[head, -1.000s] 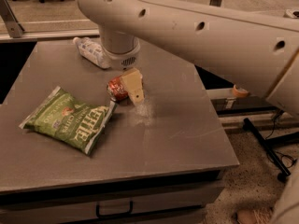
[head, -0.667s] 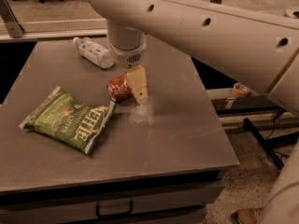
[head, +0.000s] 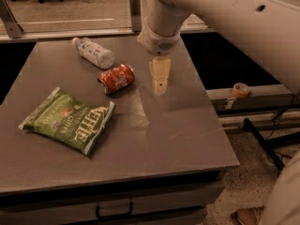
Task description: Knock coke can over
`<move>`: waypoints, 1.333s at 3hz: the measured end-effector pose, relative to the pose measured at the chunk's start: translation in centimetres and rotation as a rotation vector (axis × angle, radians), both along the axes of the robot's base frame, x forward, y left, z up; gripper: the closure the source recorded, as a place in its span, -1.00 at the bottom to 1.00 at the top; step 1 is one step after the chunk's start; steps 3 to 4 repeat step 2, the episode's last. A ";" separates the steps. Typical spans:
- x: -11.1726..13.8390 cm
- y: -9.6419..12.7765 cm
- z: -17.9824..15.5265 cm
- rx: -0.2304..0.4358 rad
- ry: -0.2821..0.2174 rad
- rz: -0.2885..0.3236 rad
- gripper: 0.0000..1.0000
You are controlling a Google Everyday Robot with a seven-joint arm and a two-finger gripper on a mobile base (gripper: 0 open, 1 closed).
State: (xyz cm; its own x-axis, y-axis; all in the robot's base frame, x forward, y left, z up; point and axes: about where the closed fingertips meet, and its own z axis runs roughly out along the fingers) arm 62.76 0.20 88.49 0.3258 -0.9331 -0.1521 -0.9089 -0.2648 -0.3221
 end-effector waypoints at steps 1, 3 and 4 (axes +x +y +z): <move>0.4 -6.1 1.9 0.130 0.004 -0.170 -1.00; 0.1 -6.8 2.1 0.145 0.009 -0.184 -1.00; 0.1 -6.8 2.1 0.145 0.009 -0.184 -1.00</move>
Offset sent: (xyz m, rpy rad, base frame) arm 0.0031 -0.0511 0.0162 0.1103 0.0040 -0.1423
